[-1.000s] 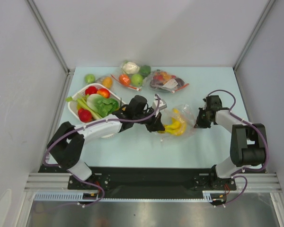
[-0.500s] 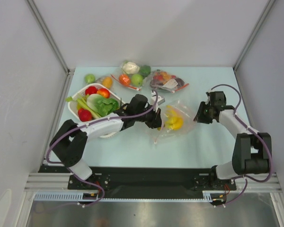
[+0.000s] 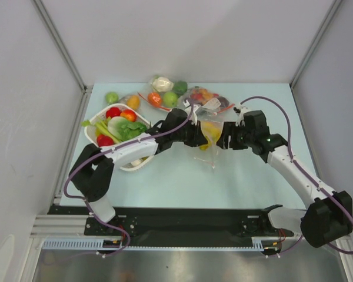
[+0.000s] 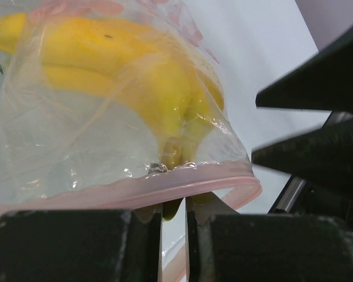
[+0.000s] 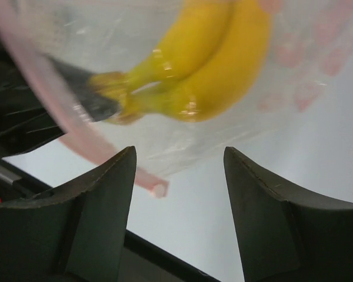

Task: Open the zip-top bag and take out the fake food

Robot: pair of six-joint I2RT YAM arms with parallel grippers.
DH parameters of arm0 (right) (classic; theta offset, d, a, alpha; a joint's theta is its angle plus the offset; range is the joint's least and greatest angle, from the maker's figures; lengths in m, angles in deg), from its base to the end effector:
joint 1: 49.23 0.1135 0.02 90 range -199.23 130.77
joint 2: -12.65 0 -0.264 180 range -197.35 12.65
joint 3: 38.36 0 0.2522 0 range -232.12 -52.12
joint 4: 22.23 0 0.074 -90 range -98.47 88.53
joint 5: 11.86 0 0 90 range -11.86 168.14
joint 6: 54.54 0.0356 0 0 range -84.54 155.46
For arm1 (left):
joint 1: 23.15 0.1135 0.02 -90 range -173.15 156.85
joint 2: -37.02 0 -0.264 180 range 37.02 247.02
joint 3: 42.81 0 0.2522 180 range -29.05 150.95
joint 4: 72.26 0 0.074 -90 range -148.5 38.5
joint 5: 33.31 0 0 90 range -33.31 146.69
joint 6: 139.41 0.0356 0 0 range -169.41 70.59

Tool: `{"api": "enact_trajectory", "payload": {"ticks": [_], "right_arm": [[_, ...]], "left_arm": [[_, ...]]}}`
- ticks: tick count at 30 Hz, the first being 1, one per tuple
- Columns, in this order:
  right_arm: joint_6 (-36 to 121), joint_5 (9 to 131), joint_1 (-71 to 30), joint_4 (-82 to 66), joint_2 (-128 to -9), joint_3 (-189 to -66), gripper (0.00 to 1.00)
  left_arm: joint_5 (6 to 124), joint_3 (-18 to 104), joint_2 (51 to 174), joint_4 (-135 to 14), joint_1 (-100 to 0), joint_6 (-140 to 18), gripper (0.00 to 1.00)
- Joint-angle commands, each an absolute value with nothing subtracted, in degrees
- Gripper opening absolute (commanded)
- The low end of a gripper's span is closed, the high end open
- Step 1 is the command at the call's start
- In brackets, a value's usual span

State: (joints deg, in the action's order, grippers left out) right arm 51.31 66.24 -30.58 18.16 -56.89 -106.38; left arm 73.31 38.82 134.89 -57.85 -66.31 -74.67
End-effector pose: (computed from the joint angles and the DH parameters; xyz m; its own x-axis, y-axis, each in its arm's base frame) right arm 0.2448 0.0904 0.2815 -0.7340 0.0343 -0.6783 -0.2680 0.9030 0.3358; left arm 0.2785 -0.2751 0.2494 -0.6926 0.0889 -0.7158 0.5964 0.6287 -0.4990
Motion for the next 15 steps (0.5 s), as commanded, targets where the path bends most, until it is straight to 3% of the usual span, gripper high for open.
{"api": "enact_trajectory", "payload": {"ticks": [1, 15], "right_arm": [[51.6, 65.4, -26.5, 15.0, -55.3, -109.1, 0.67], [50.9, 68.8, -20.1, 17.5, -58.3, -110.1, 0.66]], "left_arm": [[72.1, 42.4, 135.6, -58.9, -66.1, -78.3, 0.00], [71.6, 45.0, 136.6, -58.9, -66.1, -79.6, 0.00]]}}
